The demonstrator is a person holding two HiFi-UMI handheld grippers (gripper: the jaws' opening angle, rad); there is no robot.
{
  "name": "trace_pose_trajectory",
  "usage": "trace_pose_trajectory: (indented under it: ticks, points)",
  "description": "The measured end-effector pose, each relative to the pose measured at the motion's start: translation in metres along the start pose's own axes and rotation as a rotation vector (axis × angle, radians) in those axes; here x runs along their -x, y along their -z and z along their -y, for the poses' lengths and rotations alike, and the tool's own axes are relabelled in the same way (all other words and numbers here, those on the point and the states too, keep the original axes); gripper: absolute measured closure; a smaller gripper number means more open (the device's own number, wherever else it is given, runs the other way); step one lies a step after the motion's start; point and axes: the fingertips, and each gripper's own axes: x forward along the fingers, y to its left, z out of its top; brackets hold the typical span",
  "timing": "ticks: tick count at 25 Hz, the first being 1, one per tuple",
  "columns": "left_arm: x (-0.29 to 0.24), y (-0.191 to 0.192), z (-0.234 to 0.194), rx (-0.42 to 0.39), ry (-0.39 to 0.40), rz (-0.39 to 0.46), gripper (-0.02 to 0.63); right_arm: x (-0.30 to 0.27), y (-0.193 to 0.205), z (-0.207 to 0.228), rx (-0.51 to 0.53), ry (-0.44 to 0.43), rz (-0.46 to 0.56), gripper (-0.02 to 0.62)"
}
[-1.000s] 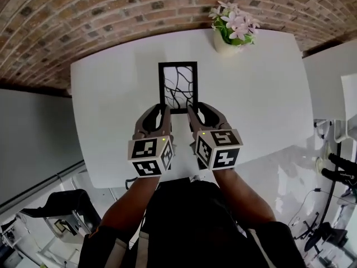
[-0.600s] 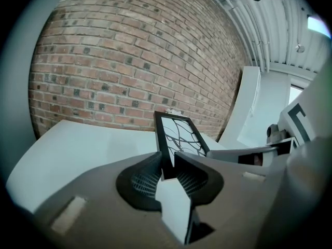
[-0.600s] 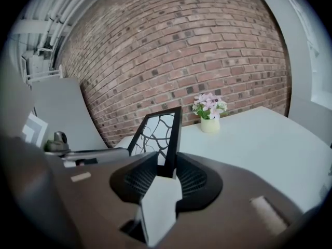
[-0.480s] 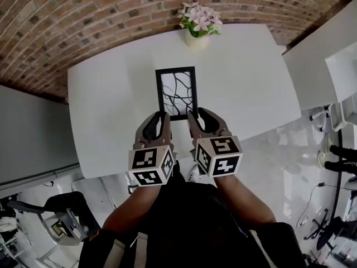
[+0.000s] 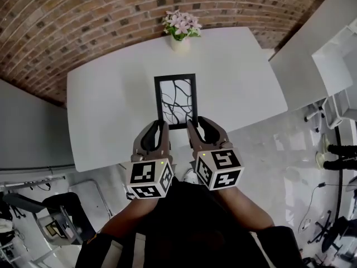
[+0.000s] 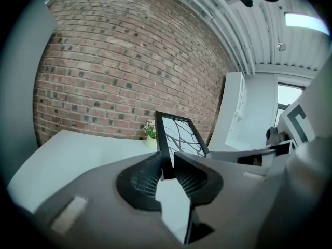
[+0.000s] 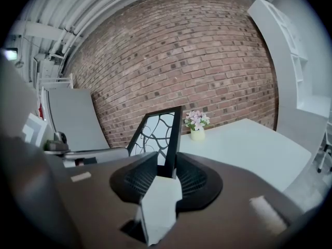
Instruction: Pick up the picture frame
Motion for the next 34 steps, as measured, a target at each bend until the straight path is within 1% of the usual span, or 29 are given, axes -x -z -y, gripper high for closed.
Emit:
trace_pose_trajectory:
  ticks: [6,10,18,34]
  points:
    - [0.023,-0.008,0.037,-0.014,0.036,0.048,0.548,0.045,-0.007,0.007,-0.003,0.011,0.053,0.48]
    - [0.034,-0.007,0.052,-0.02,0.049,0.063,0.552,0.066,-0.006,0.01,-0.005,0.023,0.078,0.482]
    - [0.044,-0.006,0.057,-0.024,0.05,0.07,0.554,0.077,-0.005,0.007,-0.009,0.02,0.093,0.491]
    - [0.041,-0.005,0.059,-0.026,0.07,0.064,0.554,0.079,-0.005,0.01,-0.004,0.032,0.093,0.499]
